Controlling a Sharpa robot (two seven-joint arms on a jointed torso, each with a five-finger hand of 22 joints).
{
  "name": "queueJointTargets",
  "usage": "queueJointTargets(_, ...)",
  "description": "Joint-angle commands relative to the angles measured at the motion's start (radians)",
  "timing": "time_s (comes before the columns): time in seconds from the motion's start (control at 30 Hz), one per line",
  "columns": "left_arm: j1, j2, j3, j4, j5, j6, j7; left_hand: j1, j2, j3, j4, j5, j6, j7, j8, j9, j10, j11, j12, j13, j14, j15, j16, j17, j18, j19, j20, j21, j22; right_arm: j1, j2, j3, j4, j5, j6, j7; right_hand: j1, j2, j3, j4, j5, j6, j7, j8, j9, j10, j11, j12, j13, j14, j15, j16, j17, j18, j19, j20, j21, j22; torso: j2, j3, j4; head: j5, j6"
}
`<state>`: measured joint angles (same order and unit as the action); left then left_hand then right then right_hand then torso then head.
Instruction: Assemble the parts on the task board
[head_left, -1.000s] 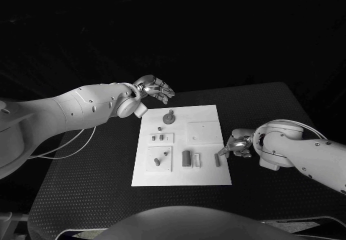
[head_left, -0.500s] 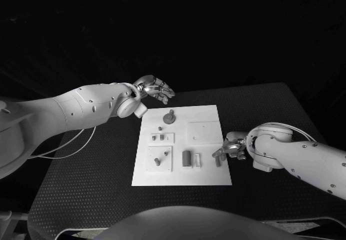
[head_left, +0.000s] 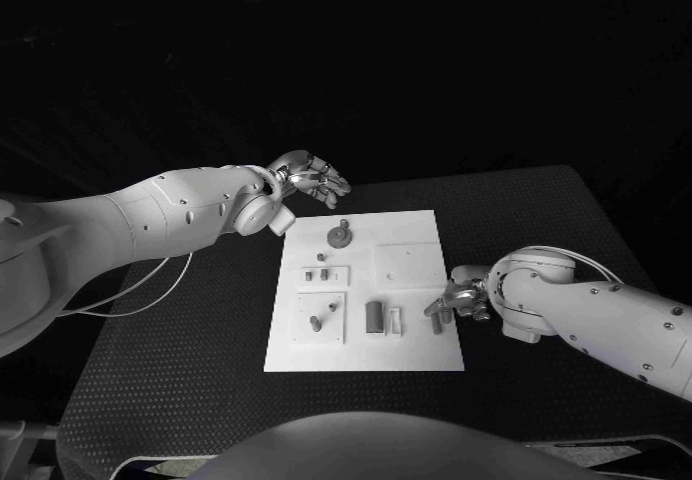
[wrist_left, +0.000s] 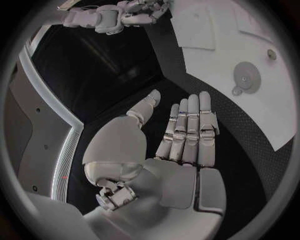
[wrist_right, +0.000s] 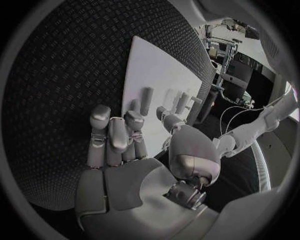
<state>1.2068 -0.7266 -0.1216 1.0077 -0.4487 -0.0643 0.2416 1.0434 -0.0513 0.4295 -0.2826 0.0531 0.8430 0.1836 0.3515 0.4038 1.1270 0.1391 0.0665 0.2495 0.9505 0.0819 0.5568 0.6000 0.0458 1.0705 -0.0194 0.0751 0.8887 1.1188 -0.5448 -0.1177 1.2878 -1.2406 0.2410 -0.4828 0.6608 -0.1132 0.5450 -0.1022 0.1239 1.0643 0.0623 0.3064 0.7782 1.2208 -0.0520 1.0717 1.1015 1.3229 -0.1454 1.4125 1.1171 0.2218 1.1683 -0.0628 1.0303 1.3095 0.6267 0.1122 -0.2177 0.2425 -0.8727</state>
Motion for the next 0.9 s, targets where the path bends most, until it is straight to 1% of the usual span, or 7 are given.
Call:
queueJointTargets(0.03,0.001,0.001,0.000,0.002,0.001,0.015,0.004,-0.009,-0.002,0.004,0.000,-0.002,-0.006,-0.001,0.003,-0.001,-0.004,-0.001,0.004,-0.001,0.004,0.002,-0.006,0.001,0.019,-0.005,0.004,-0.002,-0.001,-0.005,0.011,-0.004,-0.012,-0.024,0.039,-0.003,0.003,0.008,-0.003,-0.005,0.003,0.003,-0.005,0.004,0.004,-0.008,-0.001,0.004,0.001,0.001,-0.006,0.005,-0.002,0.040,0.000,-0.010,0.006,0.015,0.000,0.0006,-0.0005,0.002,0.000)
queueJointTargets(0.3,0.001,0.000,-0.001,0.002,-0.001,0.017,0.002,-0.010,-0.002,0.004,0.000,-0.002,-0.006,-0.001,0.003,-0.001,-0.004,-0.001,0.004,-0.001,0.004,0.002,-0.006,0.002,0.019,-0.005,0.004,-0.002,-0.001,-0.019,0.029,-0.006,-0.034,-0.054,0.051,-0.010,0.009,0.022,-0.007,-0.019,0.003,-0.003,-0.004,0.005,0.019,-0.011,0.000,0.004,0.000,-0.003,-0.006,0.003,-0.006,0.040,-0.003,-0.009,0.006,0.015,0.000,0.0006,0.0008,0.006,0.000)
queueJointTargets(0.37,0.001,-0.001,-0.001,0.004,-0.035,0.002,0.011,-0.010,-0.002,0.004,0.000,-0.002,-0.006,-0.001,0.003,-0.001,-0.004,-0.001,0.004,-0.001,0.005,0.002,-0.007,0.002,0.019,-0.005,0.004,-0.002,-0.001,-0.027,0.035,-0.008,-0.036,-0.091,0.046,-0.010,0.011,0.025,-0.008,-0.024,0.003,-0.004,-0.004,0.005,0.022,-0.011,0.000,0.004,0.000,-0.003,-0.006,0.003,-0.006,0.040,-0.003,-0.009,0.006,0.015,0.000,0.0001,0.0006,0.007,0.000)
queueJointTargets(0.43,0.001,-0.001,-0.001,0.004,-0.060,0.001,0.014,-0.010,-0.002,0.005,0.000,-0.002,-0.006,-0.001,0.003,-0.001,-0.003,-0.001,0.005,-0.001,0.005,0.002,-0.007,0.002,0.019,-0.005,0.004,-0.002,-0.001,-0.035,0.040,-0.008,-0.039,-0.114,0.043,-0.010,0.020,0.027,-0.010,-0.039,0.003,-0.005,-0.005,0.006,0.029,-0.011,0.000,0.005,0.000,0.000,-0.007,0.006,-0.002,0.040,-0.001,-0.010,0.008,0.015,0.000,-0.0002,-0.0005,0.008,0.000)
queueJointTargets(0.57,0.001,0.000,-0.001,0.006,-0.060,0.005,0.013,-0.011,-0.002,0.005,0.000,-0.002,-0.006,-0.001,0.003,-0.001,-0.003,-0.001,0.005,-0.001,0.005,0.002,-0.007,0.002,0.019,-0.005,0.004,-0.002,-0.001,-0.042,0.049,-0.012,-0.048,-0.122,0.049,-0.011,0.050,0.047,-0.012,-0.087,0.004,0.003,-0.008,0.010,0.048,-0.005,-0.003,0.009,-0.001,0.007,-0.009,0.010,0.005,0.040,0.007,-0.011,0.012,0.014,0.000,-0.0001,0.0001,0.009,0.000)
queueJointTargets(0.73,0.001,-0.003,-0.001,0.006,-0.060,0.006,0.014,-0.011,-0.002,0.005,0.000,-0.002,-0.006,-0.002,0.003,-0.001,-0.003,-0.001,0.005,-0.001,0.005,0.002,-0.007,0.003,0.019,-0.005,0.004,-0.002,-0.001,-0.046,0.056,-0.022,-0.053,-0.168,0.060,-0.016,0.076,0.060,-0.016,-0.144,0.005,0.007,-0.009,0.009,0.065,-0.002,-0.005,0.009,-0.004,0.011,-0.009,0.011,0.006,0.040,0.010,-0.009,0.012,0.013,0.000,-0.0007,-0.0005,0.009,0.000)
queueJointTargets(0.9,0.001,-0.003,-0.001,0.007,-0.060,0.006,0.013,-0.011,-0.002,0.005,0.000,-0.002,-0.005,-0.002,0.003,-0.001,-0.003,-0.001,0.005,-0.001,0.006,0.002,-0.007,0.003,0.019,-0.004,0.004,-0.002,-0.001,-0.050,0.061,-0.027,-0.050,-0.230,0.064,-0.016,0.108,0.048,-0.012,-0.183,0.005,0.011,-0.010,0.007,0.075,0.000,-0.006,0.009,-0.005,0.014,-0.010,0.012,0.006,0.040,0.014,-0.009,0.012,0.012,0.000,-0.0006,-0.0009,0.009,0.000)
